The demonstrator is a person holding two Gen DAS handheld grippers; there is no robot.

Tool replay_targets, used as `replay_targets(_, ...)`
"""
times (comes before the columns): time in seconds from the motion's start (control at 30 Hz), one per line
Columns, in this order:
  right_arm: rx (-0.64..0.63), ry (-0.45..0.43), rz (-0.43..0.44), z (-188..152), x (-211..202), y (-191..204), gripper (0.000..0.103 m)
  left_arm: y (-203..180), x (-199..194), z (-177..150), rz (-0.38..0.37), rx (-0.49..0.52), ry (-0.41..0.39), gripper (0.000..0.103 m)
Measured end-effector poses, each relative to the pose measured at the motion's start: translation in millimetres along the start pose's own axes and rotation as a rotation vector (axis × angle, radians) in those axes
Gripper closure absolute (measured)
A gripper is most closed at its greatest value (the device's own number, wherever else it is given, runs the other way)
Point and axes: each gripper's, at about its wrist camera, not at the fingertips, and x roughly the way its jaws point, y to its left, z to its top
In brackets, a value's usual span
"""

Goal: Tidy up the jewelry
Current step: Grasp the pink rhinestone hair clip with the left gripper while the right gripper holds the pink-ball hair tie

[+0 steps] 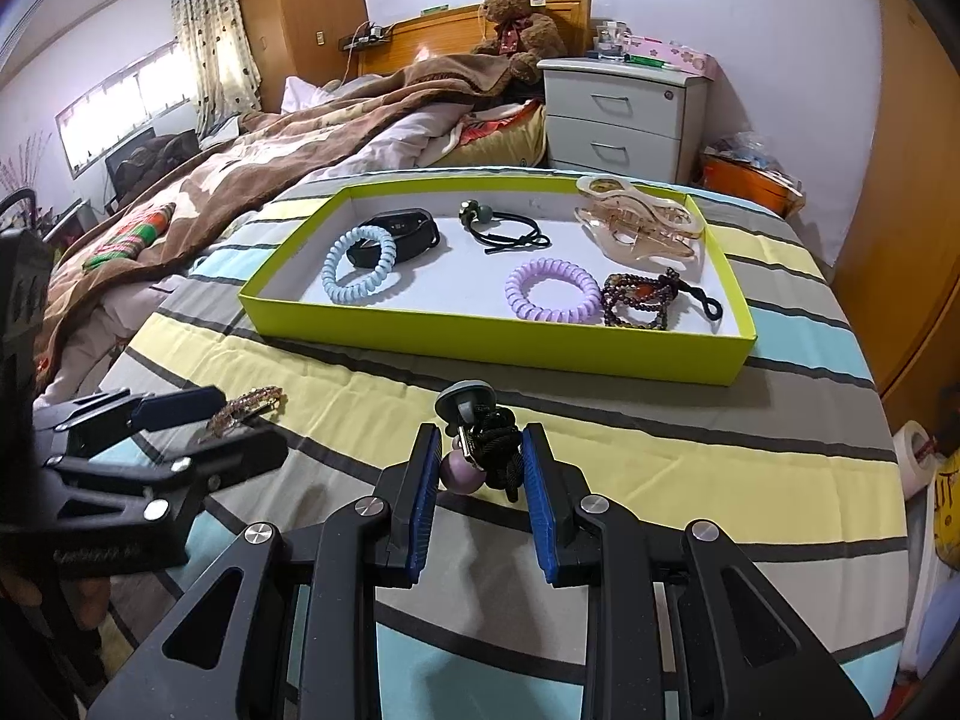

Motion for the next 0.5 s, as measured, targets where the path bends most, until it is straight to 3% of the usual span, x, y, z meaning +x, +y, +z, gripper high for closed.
replay_targets(0.1,0.009,0.0,-0.001,-1,0,-2,0.075,-3,-5,-2,-0.03,0.018,-0.012,0.029)
replay_targets(0.17,0.014,0.0,-0.001,-1,1,-3,0.075,2,-6,1,0.009,0.0,-0.027,0.03)
replay_targets(0.23,0.013,-0.001,0.002,-1,0,-3,0.075,9,-1,3,0.059,-0.017,-0.016,0.039)
replay_targets(0.3,0.01,-0.003,0.004,-1,-1,-3,0.075,11,-1,4,0.073,-0.017,-0.015,0.043)
replay_targets(0.5,0.011,-0.004,0.003,-1,-1,-2,0.075,4,3,4,0.076,0.031,-0.004,0.043)
